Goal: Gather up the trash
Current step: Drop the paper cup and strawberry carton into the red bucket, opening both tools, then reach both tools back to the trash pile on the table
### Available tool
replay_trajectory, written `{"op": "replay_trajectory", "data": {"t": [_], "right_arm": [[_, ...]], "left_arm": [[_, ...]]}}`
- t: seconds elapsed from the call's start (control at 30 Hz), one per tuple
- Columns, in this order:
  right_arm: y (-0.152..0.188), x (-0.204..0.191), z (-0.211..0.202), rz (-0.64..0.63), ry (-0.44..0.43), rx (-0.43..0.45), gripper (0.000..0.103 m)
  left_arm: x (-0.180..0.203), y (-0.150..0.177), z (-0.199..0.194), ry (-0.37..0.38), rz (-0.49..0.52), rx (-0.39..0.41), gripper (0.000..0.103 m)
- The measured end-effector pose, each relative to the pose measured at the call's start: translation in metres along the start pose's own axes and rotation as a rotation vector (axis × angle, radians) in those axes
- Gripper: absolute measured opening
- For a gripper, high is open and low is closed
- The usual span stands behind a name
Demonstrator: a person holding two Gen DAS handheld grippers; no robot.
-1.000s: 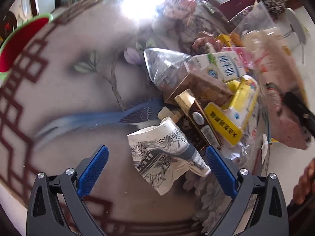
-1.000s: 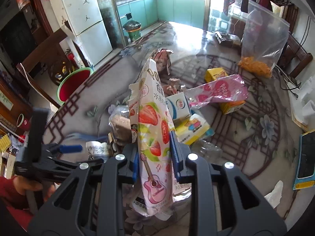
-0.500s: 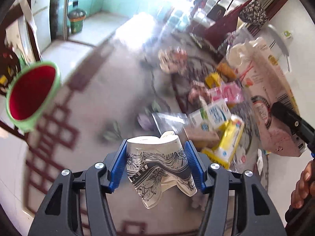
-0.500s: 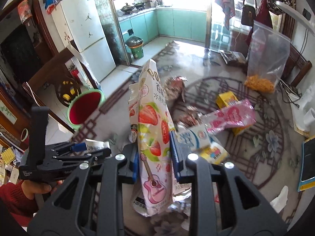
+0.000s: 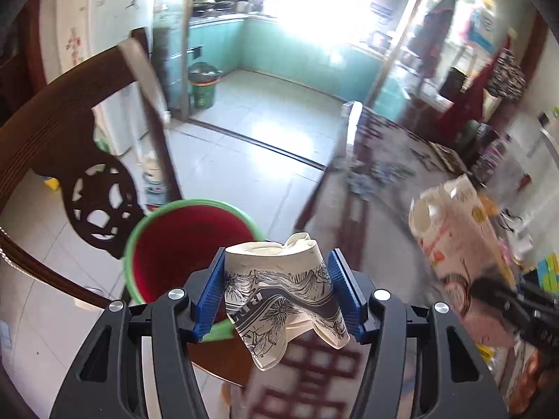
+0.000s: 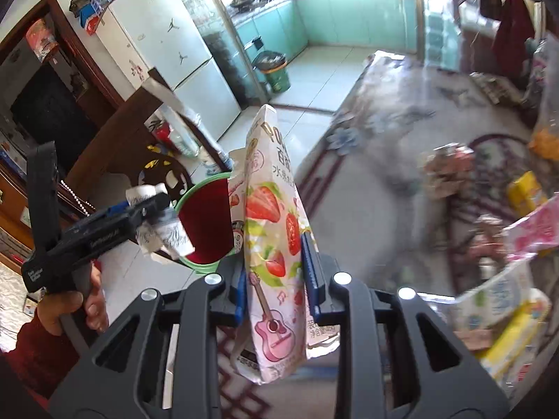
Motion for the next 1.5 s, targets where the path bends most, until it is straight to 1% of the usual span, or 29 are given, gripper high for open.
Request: {"op": "replay_trajectory", "data": {"t": [0.17, 0.3, 0.33, 0.37, 0.4, 0.47, 0.53, 0.63, 0.7, 0.8, 0.9, 1.0, 1.1, 1.17, 1.2, 1.33, 1.4, 1.43, 1.47, 1.5], "right_arm": [[0.002, -0.049, 0.068, -0.012, -0.046, -0.098, 0.026], [-0.002, -0.081, 0.111, -0.04, -0.045, -0.13, 0.027], [-0.004, -0.087, 0.117, -0.043, -0.047, -0.13, 0.032], [-0.005, -0.09, 0.121, -0.042, -0.043, -0.126, 0.049], [-0.008, -0.092, 0.122, -0.038, -0.028, -0.112, 0.054], [-0.012, -0.094, 0.114, -0.038, -0.013, -0.075, 0.055], [-0.013, -0.091, 0.106, -0.044, 0.007, -0.061, 0.055], [-0.014, -0.08, 0.084, -0.053, 0.053, -0.03, 0.055], [-0.01, -0.064, 0.062, -0.041, 0.08, -0.015, 0.055], [0.0, -0.036, 0.031, -0.008, 0.109, 0.003, 0.055], [0.012, 0.0, -0.001, 0.025, 0.155, 0.015, 0.058], [0.025, 0.04, -0.03, 0.056, 0.189, 0.023, 0.058], [0.038, 0.083, -0.055, 0.023, 0.242, -0.001, 0.058], [0.043, 0.122, -0.069, -0.011, 0.298, -0.036, 0.058], [0.045, 0.142, -0.076, -0.004, 0.317, -0.048, 0.059], [0.048, 0.216, -0.1, 0.111, 0.349, -0.049, 0.059], [0.049, 0.243, -0.104, 0.168, 0.355, -0.039, 0.059], [0.049, 0.255, -0.101, 0.175, 0.351, -0.041, 0.059], [0.046, 0.261, -0.097, 0.163, 0.355, -0.049, 0.059], [0.044, 0.266, -0.09, 0.115, 0.363, -0.074, 0.059]], "left_arm": [[-0.06, -0.016, 0.029, -0.069, -0.027, -0.021, 0.055], [-0.09, -0.017, 0.047, -0.113, -0.053, -0.044, 0.056], [-0.097, -0.018, 0.05, -0.132, -0.061, -0.048, 0.062], [-0.103, -0.019, 0.052, -0.147, -0.069, -0.052, 0.077], [-0.107, -0.02, 0.053, -0.151, -0.08, -0.047, 0.079], [-0.109, -0.022, 0.051, -0.132, -0.1, -0.034, 0.079], [-0.107, -0.023, 0.051, -0.119, -0.1, -0.034, 0.079], [-0.092, -0.023, 0.047, -0.068, -0.094, -0.028, 0.079], [-0.074, -0.023, 0.042, -0.033, -0.072, -0.022, 0.079], [-0.037, -0.021, 0.034, 0.018, -0.027, -0.019, 0.079], [0.014, -0.016, 0.026, 0.09, 0.019, -0.024, 0.079], [0.061, -0.009, 0.019, 0.137, 0.06, -0.02, 0.08], [0.114, 0.005, 0.012, 0.195, 0.099, -0.028, 0.082], [0.15, 0.018, 0.008, 0.246, 0.11, -0.047, 0.085], [0.169, 0.027, 0.007, 0.267, 0.115, -0.062, 0.085], [0.222, 0.065, 0.008, 0.308, 0.112, -0.125, 0.086], [0.243, 0.086, 0.012, 0.327, 0.094, -0.166, 0.086], [0.253, 0.097, 0.014, 0.339, 0.082, -0.191, 0.086], [0.264, 0.109, 0.016, 0.356, 0.07, -0.221, 0.086], [0.276, 0.12, 0.018, 0.373, 0.059, -0.252, 0.086]]}}
Point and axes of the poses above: each gripper's, at about its wrist camera, not at the fingertips, and z roughly the way its jaws point, x to its right, y to its underside, the point moved 9 cm from there along z, roughly the way its jaws point, and after that the axes turned 7 degrees about z, right-handed, at the moved point
